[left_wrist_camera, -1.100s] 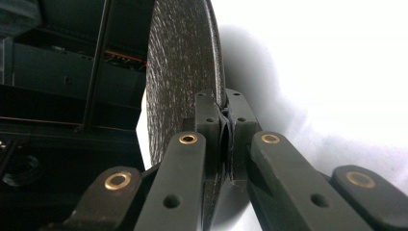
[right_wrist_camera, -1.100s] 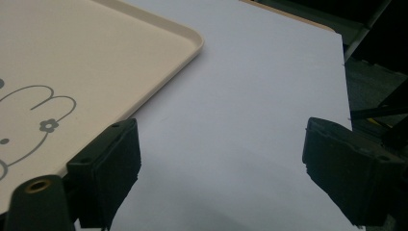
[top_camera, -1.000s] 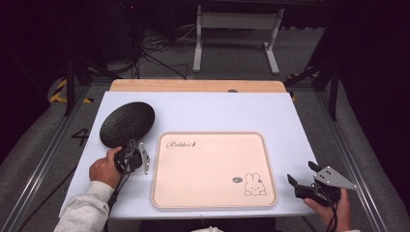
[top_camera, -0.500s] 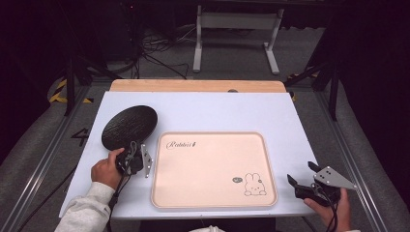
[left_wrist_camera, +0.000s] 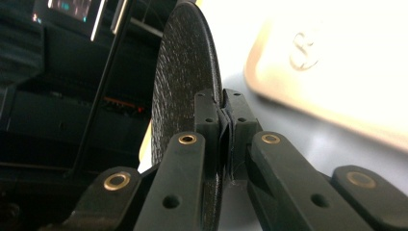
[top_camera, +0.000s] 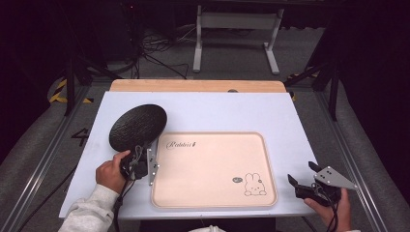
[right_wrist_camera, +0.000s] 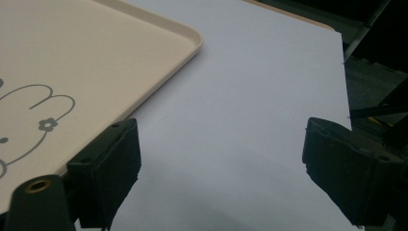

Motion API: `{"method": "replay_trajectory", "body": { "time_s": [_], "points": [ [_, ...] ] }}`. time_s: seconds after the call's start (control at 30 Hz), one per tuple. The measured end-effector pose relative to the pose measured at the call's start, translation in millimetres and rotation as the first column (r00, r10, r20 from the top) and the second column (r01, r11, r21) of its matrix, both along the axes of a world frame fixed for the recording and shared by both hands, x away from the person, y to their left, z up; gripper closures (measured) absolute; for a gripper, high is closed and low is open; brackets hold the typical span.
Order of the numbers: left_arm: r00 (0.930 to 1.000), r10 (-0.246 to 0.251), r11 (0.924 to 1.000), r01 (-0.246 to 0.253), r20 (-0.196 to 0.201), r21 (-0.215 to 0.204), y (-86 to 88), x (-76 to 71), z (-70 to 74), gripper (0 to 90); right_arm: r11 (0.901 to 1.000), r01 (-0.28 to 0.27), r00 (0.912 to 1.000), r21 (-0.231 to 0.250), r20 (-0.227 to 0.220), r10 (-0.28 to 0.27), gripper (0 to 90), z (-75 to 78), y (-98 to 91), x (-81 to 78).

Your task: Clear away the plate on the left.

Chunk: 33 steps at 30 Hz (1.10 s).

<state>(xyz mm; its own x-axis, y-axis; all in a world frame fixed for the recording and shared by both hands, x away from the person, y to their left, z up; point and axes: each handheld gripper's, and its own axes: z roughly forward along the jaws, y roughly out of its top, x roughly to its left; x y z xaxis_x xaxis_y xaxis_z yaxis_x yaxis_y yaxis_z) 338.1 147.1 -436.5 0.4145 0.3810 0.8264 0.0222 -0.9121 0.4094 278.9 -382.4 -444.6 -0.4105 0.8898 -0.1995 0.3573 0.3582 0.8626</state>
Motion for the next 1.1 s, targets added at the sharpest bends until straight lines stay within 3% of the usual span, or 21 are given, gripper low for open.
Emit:
{"method": "replay_trajectory", "body": {
  "time_s": [0.17, 0.23, 0.37, 0.47, 0.57, 0.6, 0.77, 0.8, 0.83, 1.07, 1.1],
  "points": [
    [0.9985, -0.054, 0.9985, 0.054, 0.012, 0.006, -14.6, -11.1, 5.7, 86.6, 1.0000, 0.001, 1.0000, 0.001, 0.001, -0.001, 13.8, 0.1, -0.4, 0.2],
    [0.9953, -0.087, 0.9962, 0.087, 0.043, 0.004, -22.1, -17.8, 7.6, 86.0, 1.0000, 0.003, 1.0000, 0.000, 0.001, -0.003, 13.9, 0.2, -0.4, 0.1],
    [0.9908, -0.127, 0.9917, 0.128, 0.046, -0.012, -35.5, -25.9, 12.5, 86.2, 0.9999, 0.010, 0.9999, 0.003, 0.002, -0.010, 13.9, 0.1, -1.4, 0.2],
    [0.9858, -0.161, 0.9864, 0.162, 0.046, -0.023, -43.8, -31.0, 14.5, 86.0, 1.0000, 0.009, 0.9999, 0.002, 0.006, -0.009, 13.9, 0.5, -1.4, -0.1],
    [0.9742, -0.222, 0.9749, 0.222, 0.042, -0.015, -58.3, -41.5, 16.3, 85.7, 0.9999, 0.012, 0.9999, 0.005, 0.011, -0.012, 13.9, 1.1, -1.6, -0.2],
    [0.9742, -0.222, 0.9749, 0.222, 0.042, -0.015, -58.3, -41.5, 16.3, 85.5, 0.9999, 0.012, 0.9999, 0.005, 0.011, -0.012, 13.9, 1.1, -1.6, -0.2],
    [0.9483, -0.314, 0.9492, 0.315, 0.045, -0.006, -79.6, -54.6, 17.4, 85.2, 0.9999, 0.010, 0.9999, 0.004, 0.012, -0.010, 13.9, 1.3, -1.4, -0.5],
    [0.9457, -0.323, 0.9463, 0.323, 0.037, -0.003, -84.3, -57.1, 17.3, 85.2, 0.9999, 0.010, 0.9999, 0.004, 0.012, -0.010, 13.9, 1.3, -1.4, -0.5],
    [0.9384, -0.343, 0.9392, 0.343, 0.041, 0.008, -89.3, -59.8, 17.3, 84.8, 0.9999, 0.010, 0.9999, 0.005, 0.013, -0.010, 13.9, 1.2, -1.5, -0.5],
    [0.9067, -0.421, 0.9068, 0.421, 0.015, 0.012, -113.3, -72.0, 15.1, 83.7, 0.9999, 0.010, 0.9999, 0.008, 0.012, -0.010, 14.0, 1.3, -2.8, -0.5],
    [0.8978, -0.440, 0.8978, 0.440, 0.014, 0.021, -117.6, -73.2, 14.3, 83.8, 0.9999, 0.009, 0.9999, 0.008, 0.010, -0.009, 14.0, 1.2, -2.7, -0.5]
  ]
}}
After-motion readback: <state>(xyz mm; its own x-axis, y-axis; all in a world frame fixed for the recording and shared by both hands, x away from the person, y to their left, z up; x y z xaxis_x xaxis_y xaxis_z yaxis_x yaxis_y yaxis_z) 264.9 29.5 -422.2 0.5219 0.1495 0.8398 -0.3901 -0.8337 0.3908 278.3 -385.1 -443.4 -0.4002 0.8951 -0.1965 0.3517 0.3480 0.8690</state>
